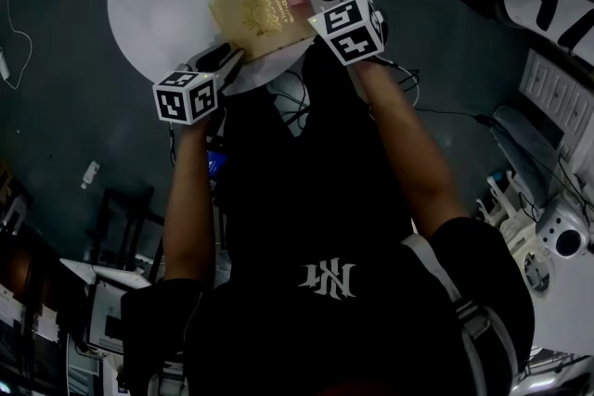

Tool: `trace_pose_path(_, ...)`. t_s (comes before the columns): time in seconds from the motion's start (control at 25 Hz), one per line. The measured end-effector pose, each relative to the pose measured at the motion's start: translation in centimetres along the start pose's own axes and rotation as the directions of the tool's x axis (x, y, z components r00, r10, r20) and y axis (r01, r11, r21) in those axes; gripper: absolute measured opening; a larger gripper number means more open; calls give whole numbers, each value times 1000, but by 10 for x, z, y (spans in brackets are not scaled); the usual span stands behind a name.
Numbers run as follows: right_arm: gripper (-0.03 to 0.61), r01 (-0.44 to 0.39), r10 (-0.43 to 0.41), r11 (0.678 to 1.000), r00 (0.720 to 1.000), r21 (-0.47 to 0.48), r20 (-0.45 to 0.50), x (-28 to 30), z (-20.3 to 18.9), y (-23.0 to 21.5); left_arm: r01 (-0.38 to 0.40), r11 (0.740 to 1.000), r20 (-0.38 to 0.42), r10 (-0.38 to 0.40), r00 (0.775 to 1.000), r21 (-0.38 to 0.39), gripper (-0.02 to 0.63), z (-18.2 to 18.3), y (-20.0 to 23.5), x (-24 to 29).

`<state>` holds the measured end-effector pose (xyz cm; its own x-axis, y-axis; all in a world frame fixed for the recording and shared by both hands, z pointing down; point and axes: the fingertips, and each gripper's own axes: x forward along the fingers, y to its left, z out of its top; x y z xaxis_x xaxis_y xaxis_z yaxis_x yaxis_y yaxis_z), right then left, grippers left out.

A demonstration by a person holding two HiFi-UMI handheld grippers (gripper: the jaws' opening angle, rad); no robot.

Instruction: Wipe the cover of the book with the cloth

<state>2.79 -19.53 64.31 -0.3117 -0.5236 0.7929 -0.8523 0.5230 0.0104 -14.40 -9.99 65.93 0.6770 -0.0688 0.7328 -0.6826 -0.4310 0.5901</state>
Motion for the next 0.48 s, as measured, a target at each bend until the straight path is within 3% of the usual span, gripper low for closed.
trace_pose_path(0.28, 11, 81, -79, 996, 996, 34, -50, -9, -20, -36, -18, 1000, 3, 18, 1000, -3, 146, 0, -2, -2)
trace_pose_path(0.4, 11, 143, -130, 983, 985, 115, -112, -17, -46, -58, -24, 1000, 2, 24, 1000, 3, 145, -4, -2, -5)
trace_pose_path(0.48, 11, 165, -156, 971, 985, 172, -69, -36, -42, -63, -25, 1000, 0, 25, 1000, 1, 144, -6, -3, -7)
